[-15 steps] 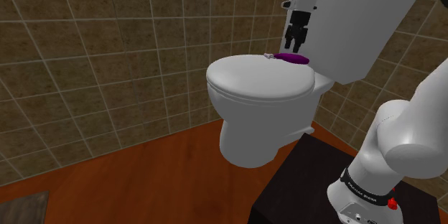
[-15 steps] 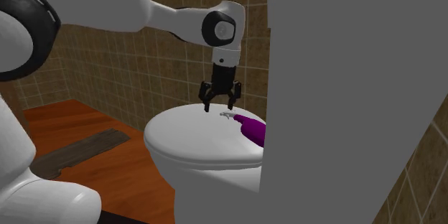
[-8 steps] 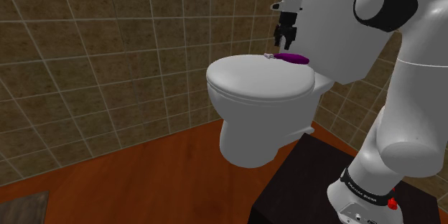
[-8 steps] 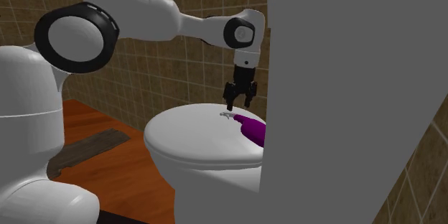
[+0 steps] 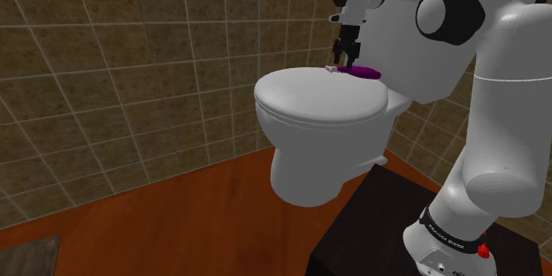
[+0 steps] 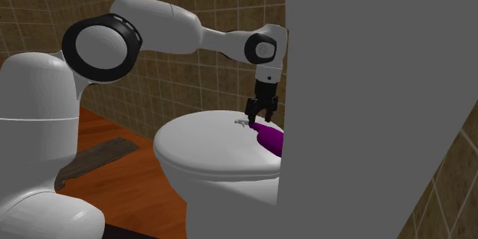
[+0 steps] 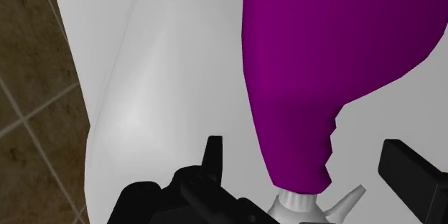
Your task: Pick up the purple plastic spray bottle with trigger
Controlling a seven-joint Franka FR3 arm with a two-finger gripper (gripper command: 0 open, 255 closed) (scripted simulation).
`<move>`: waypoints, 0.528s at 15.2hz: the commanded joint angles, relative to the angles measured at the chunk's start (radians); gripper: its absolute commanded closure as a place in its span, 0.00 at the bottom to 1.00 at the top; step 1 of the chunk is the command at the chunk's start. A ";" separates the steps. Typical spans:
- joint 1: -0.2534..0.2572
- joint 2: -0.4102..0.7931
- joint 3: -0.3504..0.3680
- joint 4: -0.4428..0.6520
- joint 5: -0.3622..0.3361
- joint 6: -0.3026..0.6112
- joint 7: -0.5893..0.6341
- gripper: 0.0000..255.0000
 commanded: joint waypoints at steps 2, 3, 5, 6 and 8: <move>0.002 0.001 0.001 -0.023 0.001 0.023 -0.004 0.00; 0.001 0.001 0.001 -0.023 0.001 0.023 -0.004 0.00; 0.003 0.000 0.001 -0.025 0.001 0.025 -0.004 1.00; 0.003 0.000 0.001 -0.025 0.001 0.025 -0.003 1.00; 0.003 0.000 0.001 -0.025 0.001 0.025 -0.004 1.00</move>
